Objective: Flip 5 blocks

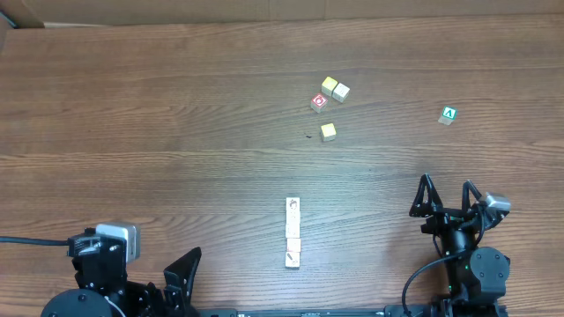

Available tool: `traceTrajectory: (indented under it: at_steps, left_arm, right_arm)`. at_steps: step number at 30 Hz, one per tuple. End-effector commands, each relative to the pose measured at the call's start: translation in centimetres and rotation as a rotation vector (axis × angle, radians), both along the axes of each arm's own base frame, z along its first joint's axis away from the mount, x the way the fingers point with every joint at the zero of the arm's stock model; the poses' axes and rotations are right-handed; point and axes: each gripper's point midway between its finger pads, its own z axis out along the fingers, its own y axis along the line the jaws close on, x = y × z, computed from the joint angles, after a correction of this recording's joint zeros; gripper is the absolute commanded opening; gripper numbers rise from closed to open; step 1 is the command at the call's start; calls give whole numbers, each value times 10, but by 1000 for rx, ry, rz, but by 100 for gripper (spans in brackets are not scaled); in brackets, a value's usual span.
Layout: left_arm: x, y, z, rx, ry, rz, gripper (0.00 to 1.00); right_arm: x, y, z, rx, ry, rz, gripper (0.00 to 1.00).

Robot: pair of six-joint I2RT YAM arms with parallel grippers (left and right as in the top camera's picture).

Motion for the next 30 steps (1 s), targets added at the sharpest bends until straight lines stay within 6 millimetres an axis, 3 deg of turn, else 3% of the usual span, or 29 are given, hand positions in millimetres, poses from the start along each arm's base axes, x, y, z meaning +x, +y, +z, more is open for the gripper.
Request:
traceTrajectory:
  at_steps: [1,7,12,19,26,30]
  left_arm:
    - [0,2,2,5,-12,1,100]
    - [2,13,0,41,-18,57,100]
    - [38,38,1,83,-121,340,100]
    - [86,47,-46,-53,-193,551,100]
    - [113,37,-99,-216,-376,490,100]
    - [122,36,-116,-206,-512,447,100]
  right_arm:
    - [0,-3,4,-11,-19,-15,100]
    - [0,-3,4,-11,-19,-15,100]
    - [0,-3,4,-11,-19,-15,100]
    - [0,-3,4,-11,-19,-15,100]
    - [0,-3,4,-11,-19,-15,100]
    - [0,-3,4,-11,-19,-15,100]
